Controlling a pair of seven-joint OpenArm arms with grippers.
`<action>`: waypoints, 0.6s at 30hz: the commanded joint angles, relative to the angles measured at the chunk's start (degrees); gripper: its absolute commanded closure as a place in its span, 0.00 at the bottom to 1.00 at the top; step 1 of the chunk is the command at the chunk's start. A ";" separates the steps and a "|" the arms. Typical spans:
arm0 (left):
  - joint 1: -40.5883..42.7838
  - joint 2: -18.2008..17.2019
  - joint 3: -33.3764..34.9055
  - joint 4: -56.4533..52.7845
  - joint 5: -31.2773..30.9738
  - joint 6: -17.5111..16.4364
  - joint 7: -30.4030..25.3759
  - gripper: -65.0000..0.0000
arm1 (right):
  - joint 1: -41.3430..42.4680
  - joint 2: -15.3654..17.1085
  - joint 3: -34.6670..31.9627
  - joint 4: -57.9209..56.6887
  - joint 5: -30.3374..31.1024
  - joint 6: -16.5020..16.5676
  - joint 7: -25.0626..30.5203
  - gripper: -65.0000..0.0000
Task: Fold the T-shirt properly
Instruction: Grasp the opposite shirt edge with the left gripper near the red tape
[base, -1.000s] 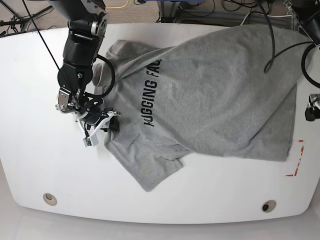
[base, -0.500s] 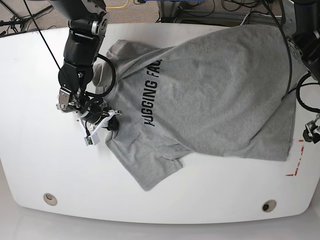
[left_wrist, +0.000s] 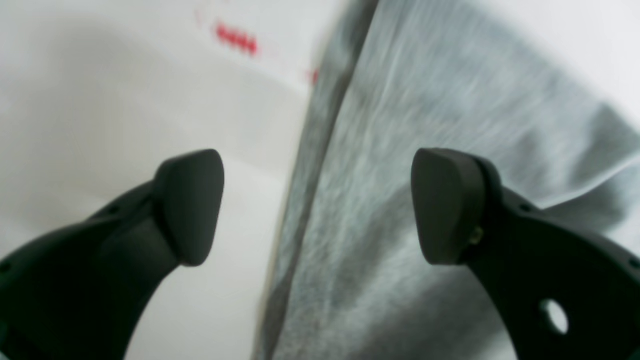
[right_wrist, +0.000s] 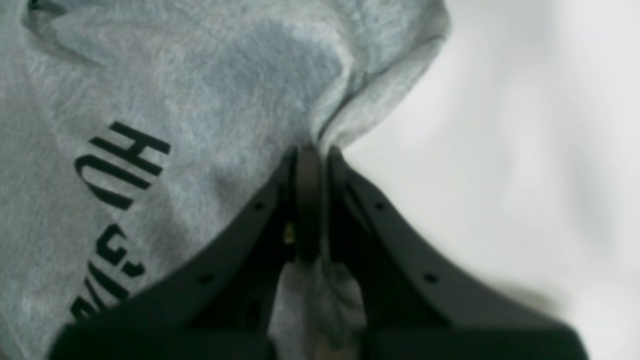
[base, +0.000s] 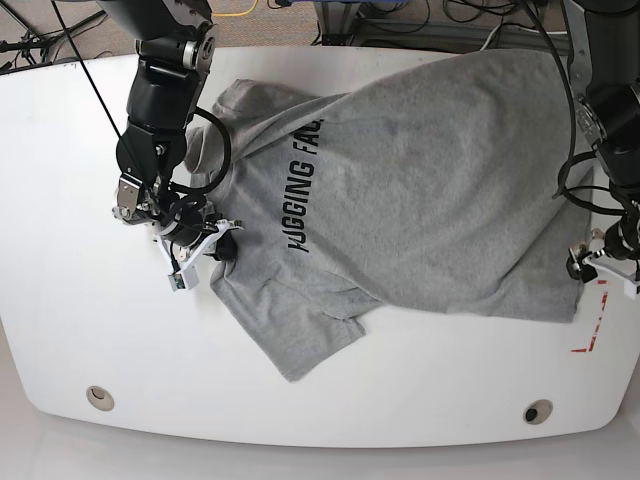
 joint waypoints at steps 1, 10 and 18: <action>-2.05 -1.34 0.25 0.17 -0.93 -0.17 -2.20 0.15 | 0.83 0.41 0.06 0.56 -0.34 0.08 -0.92 1.00; -1.78 0.42 0.86 -0.27 -0.76 2.91 -4.31 0.15 | 0.83 0.50 0.23 0.64 -0.25 0.17 -0.92 1.00; -1.08 2.88 2.80 -0.36 -1.11 2.82 -4.57 0.15 | 0.83 0.50 0.32 0.64 -0.16 0.17 -0.83 1.00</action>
